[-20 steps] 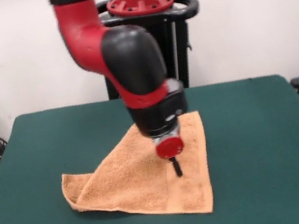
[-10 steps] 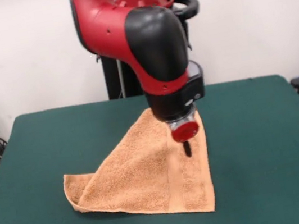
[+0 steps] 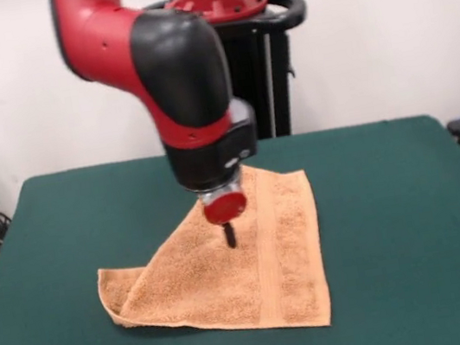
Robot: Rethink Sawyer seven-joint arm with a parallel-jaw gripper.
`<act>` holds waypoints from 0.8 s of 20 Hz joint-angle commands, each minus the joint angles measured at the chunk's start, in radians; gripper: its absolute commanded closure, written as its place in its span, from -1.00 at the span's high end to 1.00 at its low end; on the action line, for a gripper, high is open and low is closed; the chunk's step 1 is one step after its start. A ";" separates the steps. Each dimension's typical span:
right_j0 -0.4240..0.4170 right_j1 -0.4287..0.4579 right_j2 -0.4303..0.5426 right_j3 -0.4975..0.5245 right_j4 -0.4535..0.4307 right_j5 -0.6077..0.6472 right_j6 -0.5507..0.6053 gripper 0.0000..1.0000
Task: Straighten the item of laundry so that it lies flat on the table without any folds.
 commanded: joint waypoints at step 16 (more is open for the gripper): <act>-0.325 0.016 0.463 -0.141 -0.535 0.088 -0.607 1.00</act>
